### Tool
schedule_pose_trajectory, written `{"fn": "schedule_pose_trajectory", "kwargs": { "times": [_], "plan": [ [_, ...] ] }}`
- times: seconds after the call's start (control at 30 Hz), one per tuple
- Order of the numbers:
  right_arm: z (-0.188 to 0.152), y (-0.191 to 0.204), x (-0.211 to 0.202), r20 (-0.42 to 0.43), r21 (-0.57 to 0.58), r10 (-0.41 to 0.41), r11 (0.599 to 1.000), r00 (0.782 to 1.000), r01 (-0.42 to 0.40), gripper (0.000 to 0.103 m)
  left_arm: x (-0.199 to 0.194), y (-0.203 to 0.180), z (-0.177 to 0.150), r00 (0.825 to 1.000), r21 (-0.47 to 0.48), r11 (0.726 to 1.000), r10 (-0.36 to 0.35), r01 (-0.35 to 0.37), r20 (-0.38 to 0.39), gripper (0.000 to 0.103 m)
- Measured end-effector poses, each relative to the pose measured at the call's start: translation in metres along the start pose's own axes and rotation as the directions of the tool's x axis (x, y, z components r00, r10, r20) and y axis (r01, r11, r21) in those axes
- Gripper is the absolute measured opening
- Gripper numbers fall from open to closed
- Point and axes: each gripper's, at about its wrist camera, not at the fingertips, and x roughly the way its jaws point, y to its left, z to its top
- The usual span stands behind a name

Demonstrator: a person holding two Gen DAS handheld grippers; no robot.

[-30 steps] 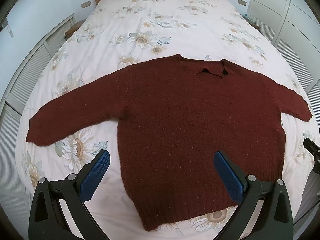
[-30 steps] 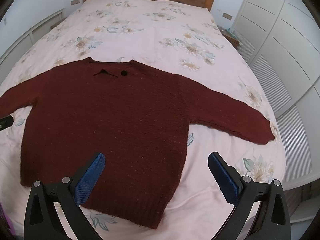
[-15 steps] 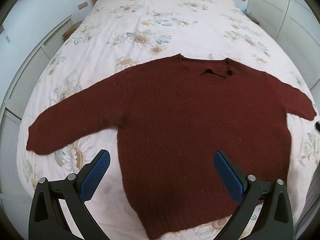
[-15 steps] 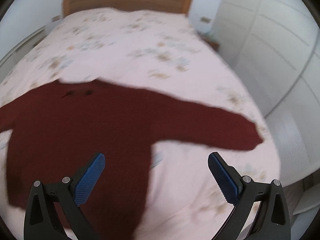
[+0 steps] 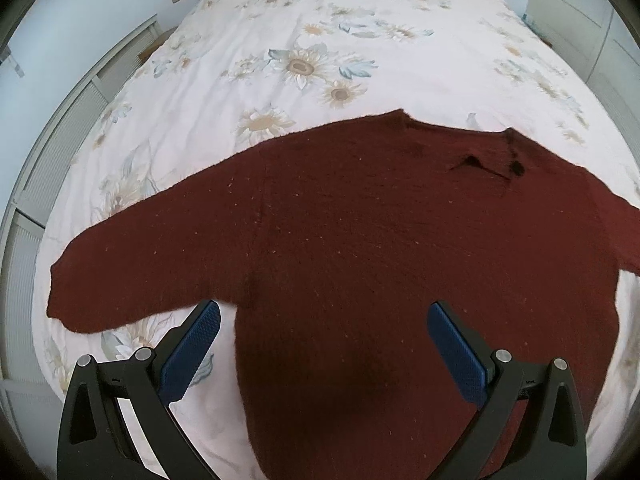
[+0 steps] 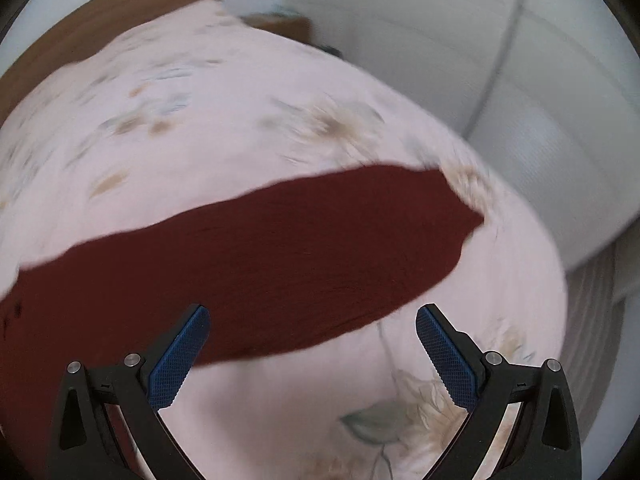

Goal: Fold small clothes
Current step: 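Grasp the sweater sleeve cuff with the right gripper and lift it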

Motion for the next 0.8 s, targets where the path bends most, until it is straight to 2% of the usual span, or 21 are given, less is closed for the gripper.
{"fn": "schedule_pose_trajectory", "kwargs": {
  "times": [0.1, 0.3, 0.47, 0.53, 0.57, 0.6, 0.63, 0.67, 0.7, 0.8],
  "plan": [
    [0.004, -0.018, 0.034, -0.056, 0.075, -0.014, 0.997, 0.998, 0.019, 0.103, 0.013, -0.001, 0.001, 1.000, 0.006, 1.000, -0.001, 0.002, -0.021, 0.102],
    [0.002, -0.043, 0.089, -0.159, 0.225, 0.018, 0.974, 0.987, 0.018, 0.103, 0.034, -0.001, -0.006, 0.998, 0.009, 0.999, -0.031, 0.032, -0.063, 0.102],
    [0.008, -0.057, 0.103, -0.143, 0.321, 0.059, 0.947, 0.988, -0.011, 0.103, 0.048, 0.003, -0.015, 0.996, 0.012, 1.000, -0.009, 0.010, -0.091, 0.102],
    [0.012, -0.061, 0.106, -0.161, 0.337, 0.067, 0.942, 0.985, -0.009, 0.097, 0.051, 0.007, -0.017, 0.994, -0.001, 1.000, -0.023, 0.023, -0.102, 0.102],
    [0.014, -0.061, 0.106, -0.169, 0.336, 0.061, 0.942, 0.984, 0.000, 0.085, 0.052, 0.009, -0.018, 0.994, -0.007, 1.000, -0.029, 0.029, -0.104, 0.102],
    [0.017, -0.061, 0.105, -0.172, 0.326, 0.047, 0.945, 0.984, 0.012, 0.060, 0.052, 0.011, -0.019, 0.994, -0.010, 0.999, -0.032, 0.032, -0.107, 0.102],
    [0.021, -0.061, 0.103, -0.170, 0.315, 0.041, 0.949, 0.985, 0.015, 0.046, 0.052, 0.012, -0.020, 0.994, -0.011, 0.999, -0.033, 0.032, -0.109, 0.102],
    [0.025, -0.060, 0.099, -0.169, 0.305, 0.045, 0.952, 0.985, 0.009, 0.022, 0.052, 0.014, -0.021, 0.993, -0.010, 0.999, -0.033, 0.032, -0.109, 0.102],
    [0.029, -0.058, 0.096, -0.166, 0.296, 0.059, 0.955, 0.984, -0.008, 0.015, 0.051, 0.015, -0.022, 0.994, -0.010, 1.000, -0.030, 0.029, -0.109, 0.102],
    [0.039, -0.041, 0.072, -0.134, 0.218, 0.067, 0.975, 0.989, -0.037, 0.014, 0.044, 0.021, -0.024, 0.995, -0.010, 1.000, -0.020, 0.019, -0.094, 0.102]
  ]
}}
